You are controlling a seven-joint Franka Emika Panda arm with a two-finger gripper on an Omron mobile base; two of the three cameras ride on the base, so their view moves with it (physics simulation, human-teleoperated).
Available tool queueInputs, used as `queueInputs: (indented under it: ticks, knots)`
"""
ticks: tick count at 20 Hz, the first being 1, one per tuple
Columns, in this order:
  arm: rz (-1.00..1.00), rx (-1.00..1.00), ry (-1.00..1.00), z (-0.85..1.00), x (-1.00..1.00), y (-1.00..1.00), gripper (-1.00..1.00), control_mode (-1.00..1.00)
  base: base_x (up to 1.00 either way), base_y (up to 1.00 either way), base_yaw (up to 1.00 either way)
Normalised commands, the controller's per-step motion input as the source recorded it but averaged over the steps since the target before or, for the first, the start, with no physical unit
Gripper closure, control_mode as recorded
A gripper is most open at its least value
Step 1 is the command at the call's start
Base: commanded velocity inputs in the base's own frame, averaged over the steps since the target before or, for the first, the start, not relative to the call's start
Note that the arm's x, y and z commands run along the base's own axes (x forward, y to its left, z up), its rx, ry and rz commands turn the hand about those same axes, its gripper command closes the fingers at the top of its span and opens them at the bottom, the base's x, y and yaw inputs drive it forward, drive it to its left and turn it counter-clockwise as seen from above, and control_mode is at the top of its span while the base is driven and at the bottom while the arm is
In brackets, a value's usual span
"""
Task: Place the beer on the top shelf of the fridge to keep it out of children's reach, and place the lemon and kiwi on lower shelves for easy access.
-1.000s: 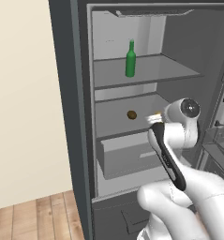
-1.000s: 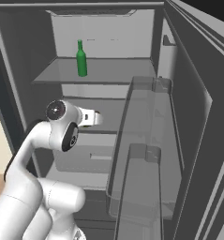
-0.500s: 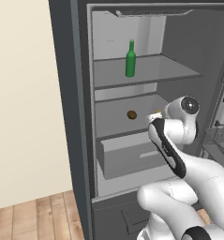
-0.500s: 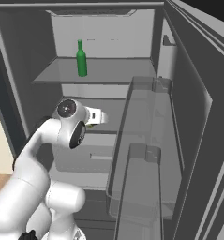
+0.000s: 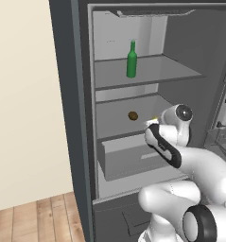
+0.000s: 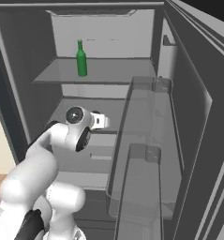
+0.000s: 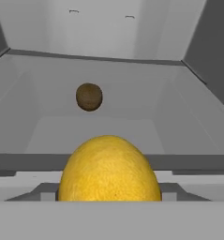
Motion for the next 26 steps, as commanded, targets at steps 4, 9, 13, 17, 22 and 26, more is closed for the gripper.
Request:
queueInputs:
  ticks: [4,9,13,17,22,26]
  knots:
    - [0.03,0.0,0.07,-0.29,0.5,0.0,1.0,-1.0,0.0,0.0,0.0]
    - [0.03,0.01,0.0,-0.18,0.51,0.0,1.0,-1.0,0.0,0.0,0.0]
    - [0.02,0.03,0.0,-0.18,0.48,-0.06,1.0,-1.0,0.0,0.0,0.0]
    - [0.0,0.01,0.0,-0.21,0.51,-0.06,1.0,-1.0,0.0,0.0,0.0]
    - [0.0,0.0,0.0,-0.17,0.56,0.0,1.0,-1.0,0.0,0.0,0.0]
    - [0.0,0.0,0.0,-0.13,0.55,0.0,1.0,-1.0,0.0,0.0,0.0]
